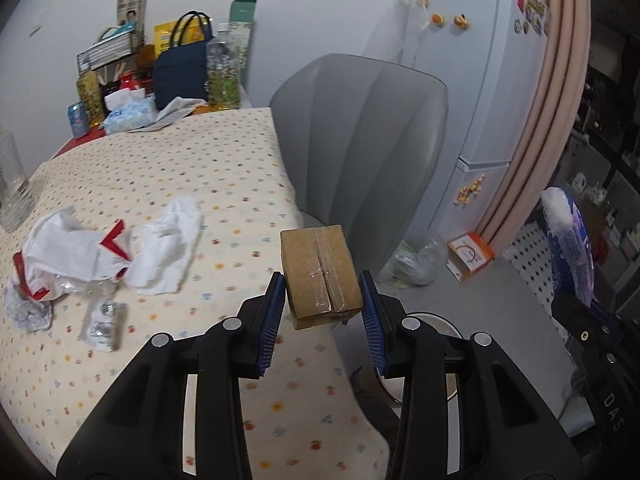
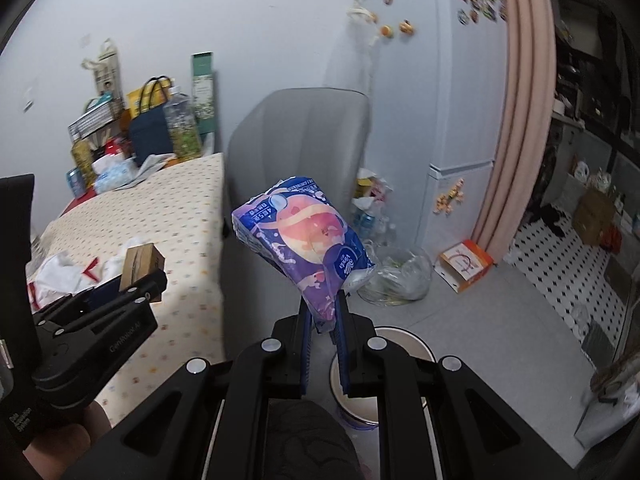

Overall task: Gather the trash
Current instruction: 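Carry the tissue pack and cardboard box with both tools over the wastebasket, then open the right tool over the wastebasket while the left tool releases the box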

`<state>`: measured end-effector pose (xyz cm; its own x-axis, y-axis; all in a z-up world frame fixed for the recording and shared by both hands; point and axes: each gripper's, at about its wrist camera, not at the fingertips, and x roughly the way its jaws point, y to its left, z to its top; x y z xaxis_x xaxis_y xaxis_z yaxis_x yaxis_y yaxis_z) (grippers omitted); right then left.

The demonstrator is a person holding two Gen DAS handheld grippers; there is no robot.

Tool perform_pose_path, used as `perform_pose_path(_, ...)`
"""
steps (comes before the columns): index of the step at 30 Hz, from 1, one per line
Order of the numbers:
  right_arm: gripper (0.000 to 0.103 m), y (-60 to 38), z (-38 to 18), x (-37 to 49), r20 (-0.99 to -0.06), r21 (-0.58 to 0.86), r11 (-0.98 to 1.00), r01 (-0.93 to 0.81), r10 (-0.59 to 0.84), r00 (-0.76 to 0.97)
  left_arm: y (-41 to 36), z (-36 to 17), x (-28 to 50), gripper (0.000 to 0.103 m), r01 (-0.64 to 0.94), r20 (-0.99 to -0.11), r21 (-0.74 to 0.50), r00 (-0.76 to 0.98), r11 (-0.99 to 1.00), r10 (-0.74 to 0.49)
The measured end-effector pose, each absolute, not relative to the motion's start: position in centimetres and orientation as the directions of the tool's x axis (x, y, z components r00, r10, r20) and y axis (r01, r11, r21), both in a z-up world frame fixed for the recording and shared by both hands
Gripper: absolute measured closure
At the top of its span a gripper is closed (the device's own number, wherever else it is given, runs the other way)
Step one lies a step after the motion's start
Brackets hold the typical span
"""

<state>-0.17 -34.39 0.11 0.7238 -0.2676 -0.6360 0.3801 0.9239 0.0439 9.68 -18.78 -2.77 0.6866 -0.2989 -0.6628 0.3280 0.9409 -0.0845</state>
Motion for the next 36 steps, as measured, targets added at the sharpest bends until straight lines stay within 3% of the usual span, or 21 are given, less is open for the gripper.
perform_pose_path(20,0.091,-44.9,-8.2,2.0,-0.740,0.140,0.855,0.500,-0.245,0.626,-29.1,-7.1,12.9,0.065,0.422,-0.763,0.007,0.588,0.907,-0.267)
perform_pose_path(23,0.082,-46.4,-9.4,2.8,-0.762,0.148,0.848,0.508,-0.230,0.606,-30.3,-7.4,13.2,0.065,0.436,-0.770,0.017,0.580,0.900,-0.267)
perform_pose_path(24,0.065,-47.0,-9.7,2.9,-0.764,0.159,0.844,0.512,-0.224,0.605,-30.9,-7.6,13.3,0.065,0.443,-0.773,0.020,0.576,0.896,-0.268)
perform_pose_path(25,0.058,-47.4,-9.8,2.8,-0.761,0.161,0.838,0.521,-0.230,0.607,-31.3,-7.7,13.4,0.065,0.449,-0.775,0.022,0.572,0.893,-0.268)
perform_pose_path(30,0.056,-49.7,-10.5,1.5,-0.771,0.152,0.800,0.581,-0.272,0.575,-33.3,-8.6,13.8,0.065,0.473,-0.789,0.025,0.551,0.881,-0.273)
perform_pose_path(36,0.030,-52.1,-10.5,-1.4,-0.776,0.115,0.742,0.660,-0.348,0.526,-36.4,-9.8,13.0,0.065,0.529,-0.808,0.026,0.511,0.848,-0.294)
